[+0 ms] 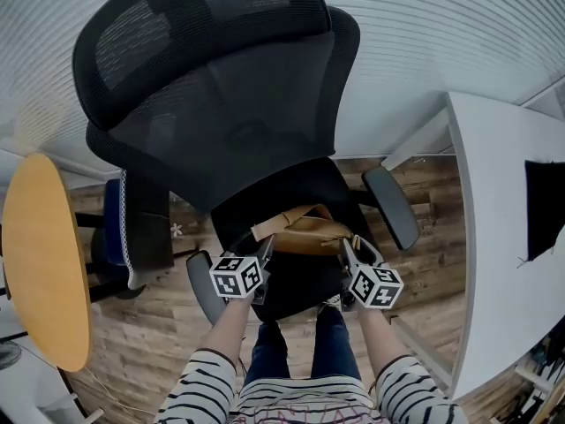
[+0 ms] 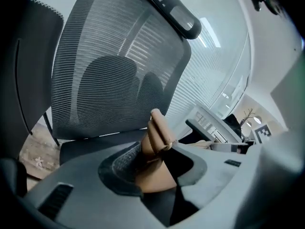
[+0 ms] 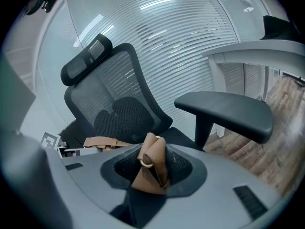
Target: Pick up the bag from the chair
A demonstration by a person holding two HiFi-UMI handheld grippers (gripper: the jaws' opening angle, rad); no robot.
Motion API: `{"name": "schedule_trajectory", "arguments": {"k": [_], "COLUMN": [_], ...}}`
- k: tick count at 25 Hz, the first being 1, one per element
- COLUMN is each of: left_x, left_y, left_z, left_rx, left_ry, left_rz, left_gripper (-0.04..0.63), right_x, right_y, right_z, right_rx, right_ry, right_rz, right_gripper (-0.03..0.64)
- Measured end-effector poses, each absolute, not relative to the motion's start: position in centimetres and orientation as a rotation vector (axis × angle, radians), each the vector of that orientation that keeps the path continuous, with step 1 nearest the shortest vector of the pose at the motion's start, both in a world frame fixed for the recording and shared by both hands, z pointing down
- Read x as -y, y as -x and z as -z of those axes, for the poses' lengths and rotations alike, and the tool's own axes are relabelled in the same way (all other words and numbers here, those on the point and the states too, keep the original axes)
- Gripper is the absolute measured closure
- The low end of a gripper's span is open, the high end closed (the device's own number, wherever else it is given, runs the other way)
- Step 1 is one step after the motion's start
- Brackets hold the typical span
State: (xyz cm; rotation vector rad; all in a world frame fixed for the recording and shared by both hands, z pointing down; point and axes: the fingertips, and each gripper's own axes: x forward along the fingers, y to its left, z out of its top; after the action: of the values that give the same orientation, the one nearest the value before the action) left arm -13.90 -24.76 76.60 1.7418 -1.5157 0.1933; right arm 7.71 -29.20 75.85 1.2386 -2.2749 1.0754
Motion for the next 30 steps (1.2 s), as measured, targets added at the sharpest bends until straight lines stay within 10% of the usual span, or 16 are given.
{"name": "schedule_trajectory", "arguments": {"k": [30], "left_x": [22.2], "left_y": [8.1], "left_z": [-55.5], "left_rx": [1.32], "left_ry": [-2.167], "left_rz": [-0.146], "left_gripper": [0.434], "right_x": [20.8], "right_y": [-14.1], "right_z": [-54.0], "right_rx": [2.312], "right_ry": [-1.702], "right_rz": [-0.899], "right_gripper": [0.472]}}
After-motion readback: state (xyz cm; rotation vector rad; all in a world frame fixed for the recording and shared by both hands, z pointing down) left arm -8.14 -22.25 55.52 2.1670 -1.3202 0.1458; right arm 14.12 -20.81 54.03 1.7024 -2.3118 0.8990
